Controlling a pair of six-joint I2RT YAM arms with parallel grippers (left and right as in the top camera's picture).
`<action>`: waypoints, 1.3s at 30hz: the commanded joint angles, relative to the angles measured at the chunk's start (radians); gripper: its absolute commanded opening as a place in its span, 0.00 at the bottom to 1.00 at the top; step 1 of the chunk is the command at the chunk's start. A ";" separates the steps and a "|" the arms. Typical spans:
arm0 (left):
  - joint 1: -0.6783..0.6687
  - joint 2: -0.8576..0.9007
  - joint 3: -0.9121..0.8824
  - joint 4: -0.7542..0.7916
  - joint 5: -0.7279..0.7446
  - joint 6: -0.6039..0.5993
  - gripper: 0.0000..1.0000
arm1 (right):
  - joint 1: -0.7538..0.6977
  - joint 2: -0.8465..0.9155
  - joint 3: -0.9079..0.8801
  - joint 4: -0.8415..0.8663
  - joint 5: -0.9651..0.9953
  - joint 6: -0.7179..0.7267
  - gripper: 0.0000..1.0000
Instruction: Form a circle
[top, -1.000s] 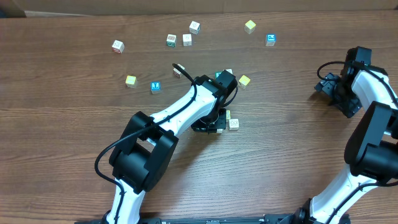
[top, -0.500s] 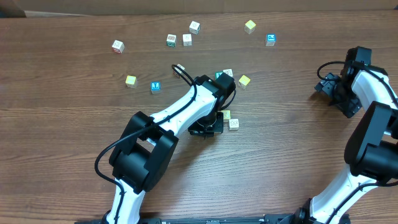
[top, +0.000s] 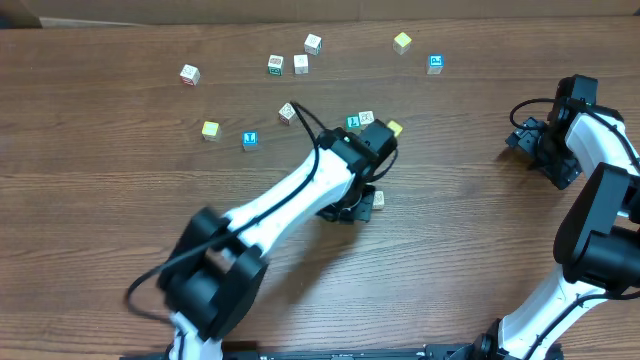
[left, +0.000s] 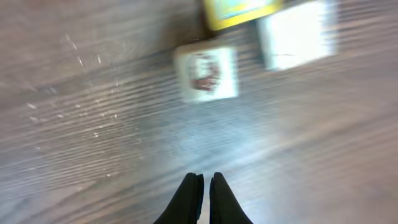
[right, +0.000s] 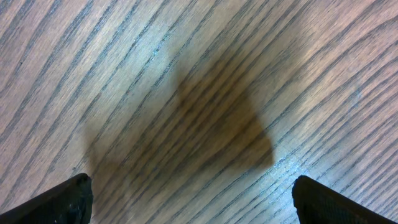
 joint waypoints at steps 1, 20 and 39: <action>-0.025 -0.139 0.005 0.013 -0.081 0.105 0.04 | 0.002 -0.027 -0.004 0.003 0.003 0.004 1.00; -0.019 0.000 -0.001 0.026 0.014 0.315 0.04 | 0.002 -0.027 -0.004 0.003 0.003 0.004 1.00; -0.017 0.117 -0.002 0.101 0.078 0.352 0.04 | 0.002 -0.027 -0.004 0.003 0.003 0.004 1.00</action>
